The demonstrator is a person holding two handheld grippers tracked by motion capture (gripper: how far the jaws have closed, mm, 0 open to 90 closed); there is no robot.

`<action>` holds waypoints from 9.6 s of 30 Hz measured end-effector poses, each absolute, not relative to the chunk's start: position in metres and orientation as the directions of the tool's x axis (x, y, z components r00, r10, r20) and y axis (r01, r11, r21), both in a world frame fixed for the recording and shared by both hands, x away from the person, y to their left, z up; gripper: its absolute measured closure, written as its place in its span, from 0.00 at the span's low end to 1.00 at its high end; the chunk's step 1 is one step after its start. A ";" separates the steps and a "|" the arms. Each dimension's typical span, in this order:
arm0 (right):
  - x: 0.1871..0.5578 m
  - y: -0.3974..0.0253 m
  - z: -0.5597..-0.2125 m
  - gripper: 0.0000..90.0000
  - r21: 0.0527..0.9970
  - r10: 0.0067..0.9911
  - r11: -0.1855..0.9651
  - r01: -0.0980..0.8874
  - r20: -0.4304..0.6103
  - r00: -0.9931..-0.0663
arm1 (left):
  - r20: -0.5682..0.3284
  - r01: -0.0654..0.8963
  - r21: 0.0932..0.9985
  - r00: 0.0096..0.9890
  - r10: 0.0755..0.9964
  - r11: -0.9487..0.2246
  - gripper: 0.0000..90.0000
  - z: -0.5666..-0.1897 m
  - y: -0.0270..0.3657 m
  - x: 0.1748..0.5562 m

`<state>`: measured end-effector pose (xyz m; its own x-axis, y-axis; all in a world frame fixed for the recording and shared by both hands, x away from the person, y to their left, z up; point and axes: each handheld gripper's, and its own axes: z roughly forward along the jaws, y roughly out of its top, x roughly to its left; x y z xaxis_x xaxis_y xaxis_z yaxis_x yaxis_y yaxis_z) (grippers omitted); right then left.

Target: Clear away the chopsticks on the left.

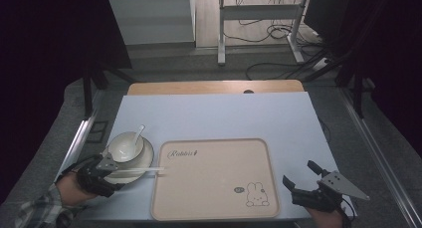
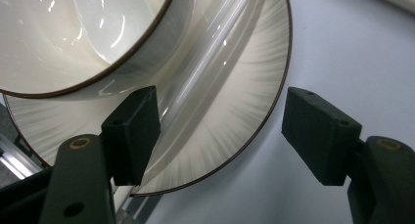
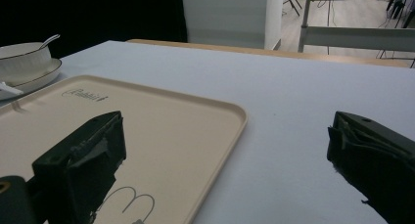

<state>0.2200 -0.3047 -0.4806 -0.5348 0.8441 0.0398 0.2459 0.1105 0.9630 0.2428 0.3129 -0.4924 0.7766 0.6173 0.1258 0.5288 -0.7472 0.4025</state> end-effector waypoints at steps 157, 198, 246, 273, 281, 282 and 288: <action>0.218 -0.304 -0.479 0.03 0.965 0.837 0.114 0.237 0.035 -0.547 | 0.050 0.521 0.220 0.838 0.543 -0.825 0.95 -0.457 0.247 0.249; 0.217 -0.301 -0.477 0.04 0.966 0.816 0.102 0.236 0.055 -0.575 | -0.142 0.867 0.276 0.464 0.875 -0.415 0.94 -0.439 0.193 0.248; 0.216 -0.305 -0.476 0.04 0.969 0.808 0.070 0.235 0.083 -0.583 | -0.348 0.944 0.321 0.190 0.918 -0.074 0.94 -0.485 0.154 0.258; 0.216 -0.304 -0.475 0.04 0.970 0.805 0.060 0.236 0.093 -0.586 | -0.370 0.954 0.300 0.095 0.924 0.022 0.94 -0.505 0.175 0.241; 0.216 -0.304 -0.475 0.05 0.971 0.804 0.060 0.233 0.091 -0.587 | -0.369 0.957 0.290 0.092 0.925 0.021 0.94 -0.509 0.175 0.241; 0.216 -0.304 -0.475 0.05 0.971 0.804 0.060 0.233 0.091 -0.587 | -0.369 0.956 0.291 0.088 0.925 0.025 0.94 -0.509 0.175 0.241; 0.217 -0.304 -0.475 0.05 0.971 0.804 0.059 0.232 0.092 -0.588 | -0.367 0.952 0.297 0.047 0.929 0.069 0.94 -0.511 0.177 0.244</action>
<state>0.2166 -0.3039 -0.4746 -0.5878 0.8038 0.0917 0.2322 0.0590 0.9709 0.2443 0.1772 -0.5112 0.0471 0.9290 -0.3672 0.9524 0.0690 0.2970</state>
